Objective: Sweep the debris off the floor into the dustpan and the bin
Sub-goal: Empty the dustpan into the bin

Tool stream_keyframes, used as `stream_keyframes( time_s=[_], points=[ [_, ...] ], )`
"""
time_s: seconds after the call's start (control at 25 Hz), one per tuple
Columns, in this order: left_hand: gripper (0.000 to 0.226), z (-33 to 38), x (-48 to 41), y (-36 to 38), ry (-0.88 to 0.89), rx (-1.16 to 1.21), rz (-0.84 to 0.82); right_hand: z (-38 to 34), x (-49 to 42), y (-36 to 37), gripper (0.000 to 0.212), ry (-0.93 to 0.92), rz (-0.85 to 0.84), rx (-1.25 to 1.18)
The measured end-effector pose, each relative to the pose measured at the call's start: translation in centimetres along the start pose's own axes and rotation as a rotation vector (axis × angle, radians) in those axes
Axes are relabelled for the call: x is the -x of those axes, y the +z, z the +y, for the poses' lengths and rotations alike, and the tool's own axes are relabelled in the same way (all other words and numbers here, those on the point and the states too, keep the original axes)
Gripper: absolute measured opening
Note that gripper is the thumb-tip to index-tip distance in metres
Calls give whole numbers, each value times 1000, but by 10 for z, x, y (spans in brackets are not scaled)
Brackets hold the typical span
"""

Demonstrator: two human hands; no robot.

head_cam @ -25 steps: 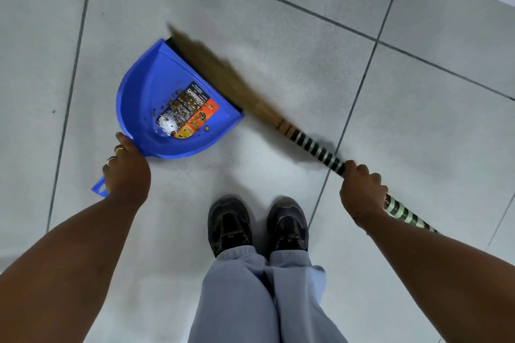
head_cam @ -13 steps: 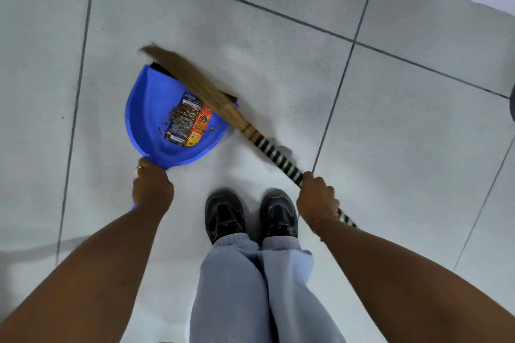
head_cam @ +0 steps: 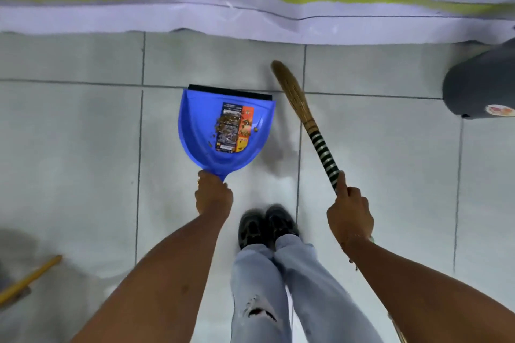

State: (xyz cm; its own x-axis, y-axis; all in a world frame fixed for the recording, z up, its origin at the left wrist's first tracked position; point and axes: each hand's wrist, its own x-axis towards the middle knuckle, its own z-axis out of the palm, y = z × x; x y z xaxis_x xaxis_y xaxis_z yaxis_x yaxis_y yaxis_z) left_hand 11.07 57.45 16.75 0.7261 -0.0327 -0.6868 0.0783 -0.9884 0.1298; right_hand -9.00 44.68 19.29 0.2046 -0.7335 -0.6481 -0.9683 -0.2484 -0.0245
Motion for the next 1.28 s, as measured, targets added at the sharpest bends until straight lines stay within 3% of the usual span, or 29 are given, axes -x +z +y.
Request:
stream_keyframes(
  time_s=[0.2, 0.36, 0.64, 0.8, 0.92, 1.16, 1.24, 1.28],
  points=[
    [42, 118, 62, -37, 354, -141, 94, 56, -5, -95, 55, 39, 19, -35],
    [39, 232, 113, -17, 689, -309, 146, 117, -38, -147, 53, 121, -4, -112],
    [44, 459, 199, 125, 1080, -370, -257, 264, -114, -195, 56, 105, -132, -155],
    [34, 541, 241, 199, 993, -358, -378, 316, -137, -201, 52, 104, -190, -216],
    [44, 587, 260, 231, 839, -468, -453, 341, -150, -201, 56, 104, -226, -219],
    [42, 629, 283, 246, 311, -55, -704, 345, -162, -211, 58, 96, -239, -255],
    [44, 627, 281, 240, 336, -44, -691, 338, -163, -216, 58, 64, -242, -243],
    [45, 622, 277, 235, 446, -116, -615, 335, -164, -218, 57, 51, -239, -240]
  ],
)
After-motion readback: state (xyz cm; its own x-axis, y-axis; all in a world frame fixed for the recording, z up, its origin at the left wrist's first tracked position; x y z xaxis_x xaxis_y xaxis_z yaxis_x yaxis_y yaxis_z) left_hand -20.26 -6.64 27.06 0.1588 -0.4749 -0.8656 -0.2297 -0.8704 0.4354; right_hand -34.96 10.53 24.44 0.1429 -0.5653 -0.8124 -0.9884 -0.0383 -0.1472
